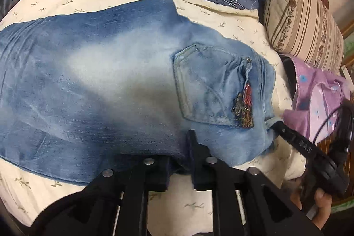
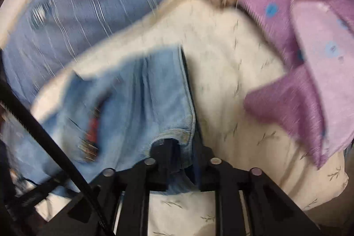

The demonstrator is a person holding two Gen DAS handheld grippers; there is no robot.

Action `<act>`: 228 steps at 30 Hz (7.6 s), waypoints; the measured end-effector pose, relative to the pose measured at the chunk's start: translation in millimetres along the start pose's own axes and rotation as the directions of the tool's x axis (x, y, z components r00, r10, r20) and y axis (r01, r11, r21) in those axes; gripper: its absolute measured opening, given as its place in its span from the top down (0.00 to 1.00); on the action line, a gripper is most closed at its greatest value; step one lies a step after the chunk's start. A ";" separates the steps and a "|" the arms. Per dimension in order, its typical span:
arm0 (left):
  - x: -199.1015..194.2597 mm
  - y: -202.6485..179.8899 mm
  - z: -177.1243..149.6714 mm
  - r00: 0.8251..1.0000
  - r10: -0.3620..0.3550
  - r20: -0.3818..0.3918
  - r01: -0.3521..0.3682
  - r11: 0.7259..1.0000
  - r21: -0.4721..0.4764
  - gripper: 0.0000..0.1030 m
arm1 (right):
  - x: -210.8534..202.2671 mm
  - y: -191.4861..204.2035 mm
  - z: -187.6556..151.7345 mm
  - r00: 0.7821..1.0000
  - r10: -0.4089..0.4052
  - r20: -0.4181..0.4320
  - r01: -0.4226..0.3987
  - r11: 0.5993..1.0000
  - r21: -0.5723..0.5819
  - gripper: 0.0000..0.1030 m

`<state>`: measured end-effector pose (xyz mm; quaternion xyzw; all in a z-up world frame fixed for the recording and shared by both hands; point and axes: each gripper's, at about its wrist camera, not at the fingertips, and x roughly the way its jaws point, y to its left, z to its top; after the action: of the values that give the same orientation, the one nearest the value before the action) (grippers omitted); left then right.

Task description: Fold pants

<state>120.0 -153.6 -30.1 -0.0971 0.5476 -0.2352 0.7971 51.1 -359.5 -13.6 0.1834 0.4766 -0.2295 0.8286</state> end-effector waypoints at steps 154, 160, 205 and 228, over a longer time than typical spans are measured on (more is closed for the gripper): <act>60.5 -125.1 -10.4 0.983 -0.090 0.157 -0.018 0.815 0.580 0.79 | -9.0 -70.7 26.7 0.770 0.637 0.039 -0.599 0.701 0.387 0.19; 60.1 -125.5 -5.3 0.981 -0.099 0.168 -0.017 0.817 0.576 0.79 | -3.1 -62.0 29.6 0.722 0.691 0.033 -0.648 0.659 0.383 0.18; 49.3 -79.7 19.9 0.958 -0.278 0.069 0.239 0.909 0.340 0.80 | -9.8 -74.0 27.7 0.821 0.571 0.014 -0.535 0.761 0.368 0.14; -54.4 -33.5 26.7 0.897 -0.355 0.263 0.327 0.934 0.144 0.78 | -89.2 61.7 64.9 0.749 0.662 0.035 -0.661 0.750 -0.038 0.84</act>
<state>119.8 -159.3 38.9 -0.1861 0.3896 -0.3808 0.8177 91.9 -324.0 100.7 0.3251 0.3644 0.0797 0.8690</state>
